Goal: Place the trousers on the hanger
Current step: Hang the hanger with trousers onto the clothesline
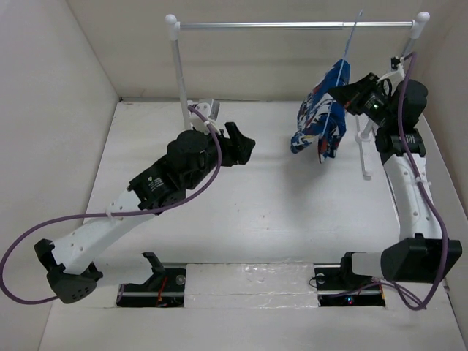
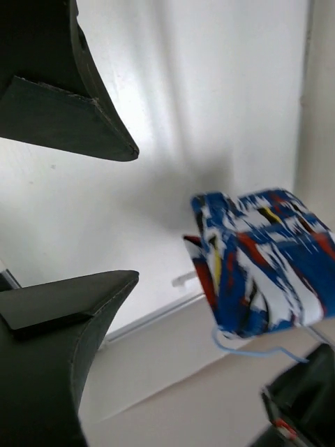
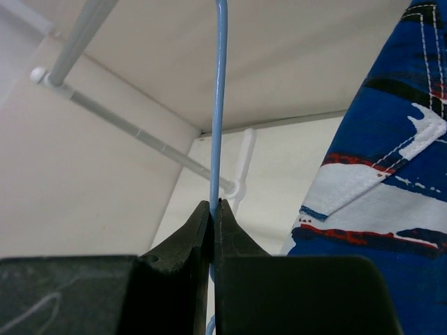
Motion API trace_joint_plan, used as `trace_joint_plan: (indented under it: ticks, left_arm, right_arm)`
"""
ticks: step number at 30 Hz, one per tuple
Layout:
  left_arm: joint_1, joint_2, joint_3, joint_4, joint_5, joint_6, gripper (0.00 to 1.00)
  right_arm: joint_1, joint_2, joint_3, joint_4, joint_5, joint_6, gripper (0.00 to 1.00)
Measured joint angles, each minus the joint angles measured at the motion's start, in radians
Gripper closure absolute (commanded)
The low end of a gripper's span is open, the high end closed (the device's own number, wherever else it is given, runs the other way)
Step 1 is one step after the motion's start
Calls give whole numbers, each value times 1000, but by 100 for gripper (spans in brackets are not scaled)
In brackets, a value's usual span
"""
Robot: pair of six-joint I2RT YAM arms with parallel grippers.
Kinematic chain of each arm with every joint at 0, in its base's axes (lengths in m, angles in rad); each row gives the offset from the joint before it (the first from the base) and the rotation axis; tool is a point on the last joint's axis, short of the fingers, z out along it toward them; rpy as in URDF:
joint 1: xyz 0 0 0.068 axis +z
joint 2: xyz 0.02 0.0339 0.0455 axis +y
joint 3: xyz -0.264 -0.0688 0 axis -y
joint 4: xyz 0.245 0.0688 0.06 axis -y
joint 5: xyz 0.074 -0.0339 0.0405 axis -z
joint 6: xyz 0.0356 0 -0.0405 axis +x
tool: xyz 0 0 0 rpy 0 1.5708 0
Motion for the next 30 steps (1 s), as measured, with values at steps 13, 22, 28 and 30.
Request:
trace_joint_plan:
  ticks: [13,22,28,30]
  left_arm:
    - [0,-29,-150,-21,23,-49,41]
    - [0,-26,-178,-18,47,-68,41]
    - [0,-21,-180,-18,53,-71,41]
    - [0,-19,-180,-18,55,-71,41]
  right_arm:
    - [-188,230,129,13,-88,-8,100]
    - [-276,244,133,67,-111,23,100]
    - [-300,252,103,112,-114,33,100]
    - [-310,255,83,119,-114,33,100]
